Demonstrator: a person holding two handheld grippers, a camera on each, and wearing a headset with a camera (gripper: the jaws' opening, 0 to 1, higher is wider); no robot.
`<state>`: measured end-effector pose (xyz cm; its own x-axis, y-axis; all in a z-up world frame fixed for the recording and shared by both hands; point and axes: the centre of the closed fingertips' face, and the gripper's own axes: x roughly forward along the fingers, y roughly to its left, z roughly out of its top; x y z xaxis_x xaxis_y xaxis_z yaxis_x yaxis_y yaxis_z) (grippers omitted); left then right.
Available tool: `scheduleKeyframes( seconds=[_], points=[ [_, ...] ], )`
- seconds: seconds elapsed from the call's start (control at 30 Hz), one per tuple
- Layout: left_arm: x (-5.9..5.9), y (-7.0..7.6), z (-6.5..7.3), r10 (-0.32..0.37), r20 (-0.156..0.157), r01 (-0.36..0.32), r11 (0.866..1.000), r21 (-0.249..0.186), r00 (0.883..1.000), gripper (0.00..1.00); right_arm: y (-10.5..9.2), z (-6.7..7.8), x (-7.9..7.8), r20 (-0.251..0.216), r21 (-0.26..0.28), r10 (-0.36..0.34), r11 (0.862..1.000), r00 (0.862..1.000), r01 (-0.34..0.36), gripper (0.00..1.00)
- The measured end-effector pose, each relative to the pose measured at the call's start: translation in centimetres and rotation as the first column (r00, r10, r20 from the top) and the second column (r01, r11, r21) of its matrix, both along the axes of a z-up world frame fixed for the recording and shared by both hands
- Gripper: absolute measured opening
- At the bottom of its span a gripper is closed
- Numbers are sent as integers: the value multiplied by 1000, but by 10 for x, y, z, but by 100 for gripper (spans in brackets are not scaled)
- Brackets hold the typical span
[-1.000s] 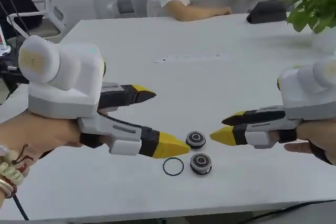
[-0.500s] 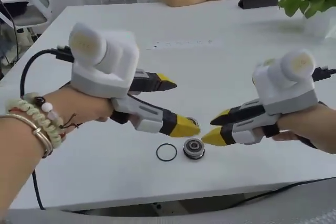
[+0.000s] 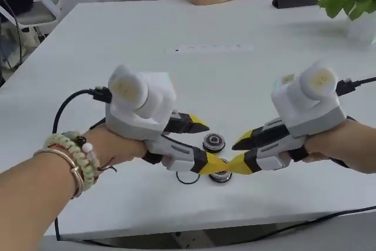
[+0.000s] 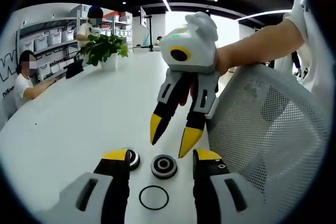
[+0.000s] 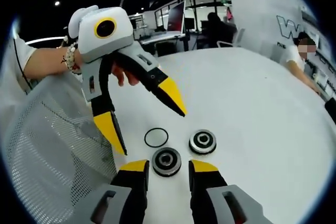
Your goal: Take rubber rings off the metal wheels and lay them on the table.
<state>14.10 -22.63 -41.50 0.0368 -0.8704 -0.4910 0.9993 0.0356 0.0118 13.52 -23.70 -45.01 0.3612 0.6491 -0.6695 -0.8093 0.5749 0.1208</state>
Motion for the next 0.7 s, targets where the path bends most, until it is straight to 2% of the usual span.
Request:
scheduleKeyframes(
  seconds=[0.13,0.23,0.3,0.43,0.53,0.7],
  points=[
    [10,-2,-6,54,-18,-55,998,-24,998,31,-2,-9,1,-22,-2,3,1000,1000,-3,27],
    [13,-3,-13,60,0,-60,998,-22,998,29,1,-13,-1,-29,4,11,1000,1000,-11,27],
    [15,-3,-18,72,3,-72,997,-12,997,27,0,-20,-5,-33,-35,45,998,998,-46,26],
    [9,-7,-23,64,-23,-65,998,-21,998,24,-1,-27,-7,-28,-71,53,996,998,-55,25],
    [4,-11,-27,51,-19,-51,999,-17,999,23,-1,-30,-8,-25,-83,61,995,998,-62,24],
    [-3,-11,-39,18,-11,-17,999,28,1000,20,-1,-29,-5,-9,-84,45,995,999,-46,22]
  ],
)
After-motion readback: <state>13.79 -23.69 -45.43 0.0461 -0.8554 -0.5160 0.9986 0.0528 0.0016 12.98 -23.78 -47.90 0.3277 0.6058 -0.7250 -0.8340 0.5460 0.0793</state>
